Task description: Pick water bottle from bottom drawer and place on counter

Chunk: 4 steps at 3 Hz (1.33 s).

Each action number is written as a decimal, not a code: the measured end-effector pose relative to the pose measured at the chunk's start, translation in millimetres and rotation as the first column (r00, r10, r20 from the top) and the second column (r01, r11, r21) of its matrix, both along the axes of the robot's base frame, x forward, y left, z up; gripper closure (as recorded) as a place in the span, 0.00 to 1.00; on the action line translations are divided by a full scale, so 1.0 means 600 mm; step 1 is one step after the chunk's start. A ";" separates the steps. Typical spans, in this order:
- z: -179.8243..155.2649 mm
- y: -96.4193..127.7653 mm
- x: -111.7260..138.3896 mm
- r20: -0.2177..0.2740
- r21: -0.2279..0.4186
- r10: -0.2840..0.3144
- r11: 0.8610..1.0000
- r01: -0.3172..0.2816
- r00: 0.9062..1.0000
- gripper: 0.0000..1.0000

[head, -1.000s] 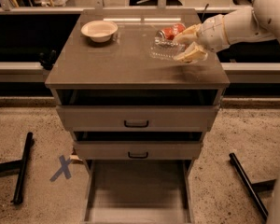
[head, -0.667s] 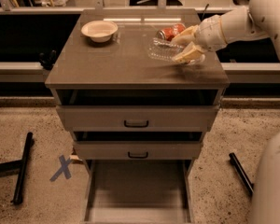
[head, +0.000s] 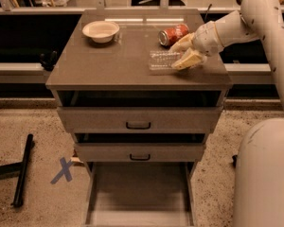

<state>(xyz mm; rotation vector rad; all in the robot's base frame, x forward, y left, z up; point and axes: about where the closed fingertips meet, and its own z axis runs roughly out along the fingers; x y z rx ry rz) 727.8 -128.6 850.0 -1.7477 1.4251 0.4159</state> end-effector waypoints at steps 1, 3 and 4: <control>-0.009 0.001 0.003 -0.013 -0.007 0.006 1.000 -0.006 1.000 0.59; -0.028 0.000 0.003 -0.035 0.010 0.013 1.000 -0.013 0.999 0.00; -0.024 0.000 0.003 -0.035 0.010 0.013 1.000 -0.013 0.999 0.00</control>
Offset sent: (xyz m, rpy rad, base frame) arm 0.0046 -0.0126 -0.0178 0.0055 0.0357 0.0046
